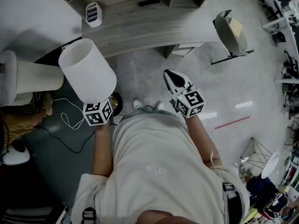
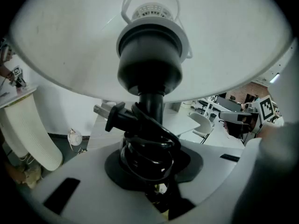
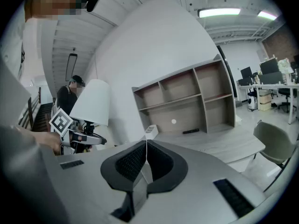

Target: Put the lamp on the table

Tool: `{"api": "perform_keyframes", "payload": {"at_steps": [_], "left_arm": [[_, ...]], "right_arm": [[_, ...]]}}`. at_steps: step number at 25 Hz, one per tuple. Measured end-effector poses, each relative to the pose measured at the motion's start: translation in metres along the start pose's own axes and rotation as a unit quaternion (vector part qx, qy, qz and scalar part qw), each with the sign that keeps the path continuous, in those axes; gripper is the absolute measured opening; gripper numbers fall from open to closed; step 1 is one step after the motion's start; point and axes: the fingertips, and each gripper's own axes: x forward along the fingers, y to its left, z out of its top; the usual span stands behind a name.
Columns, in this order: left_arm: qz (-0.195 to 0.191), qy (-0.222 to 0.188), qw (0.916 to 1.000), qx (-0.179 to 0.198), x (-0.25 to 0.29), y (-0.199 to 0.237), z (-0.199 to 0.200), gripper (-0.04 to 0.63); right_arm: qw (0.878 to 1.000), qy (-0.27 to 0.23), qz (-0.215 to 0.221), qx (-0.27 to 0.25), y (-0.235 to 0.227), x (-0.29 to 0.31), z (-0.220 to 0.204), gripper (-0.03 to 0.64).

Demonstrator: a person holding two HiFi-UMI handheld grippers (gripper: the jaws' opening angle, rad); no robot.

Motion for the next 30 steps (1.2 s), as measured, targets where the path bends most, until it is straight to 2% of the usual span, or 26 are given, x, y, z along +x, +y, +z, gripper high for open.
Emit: {"api": "perform_keyframes", "payload": {"at_steps": [10, 16, 23, 30], "left_arm": [[-0.022, 0.034, 0.9991, 0.009, 0.001, 0.027, -0.005, 0.104], [-0.026, 0.047, 0.9984, 0.019, -0.001, 0.065, -0.003, 0.104], [-0.033, 0.056, 0.9977, 0.016, 0.003, 0.104, -0.013, 0.104], [-0.028, 0.062, 0.9976, 0.011, 0.026, 0.115, 0.002, 0.104]], "right_arm": [[1.0, 0.004, -0.012, 0.0, 0.025, 0.028, 0.009, 0.034], [0.999, -0.001, -0.033, 0.015, 0.043, 0.052, 0.013, 0.034], [0.998, 0.005, -0.047, 0.029, 0.062, 0.078, -0.002, 0.034], [0.999, 0.007, -0.04, 0.031, 0.043, 0.108, 0.013, 0.034]]}}
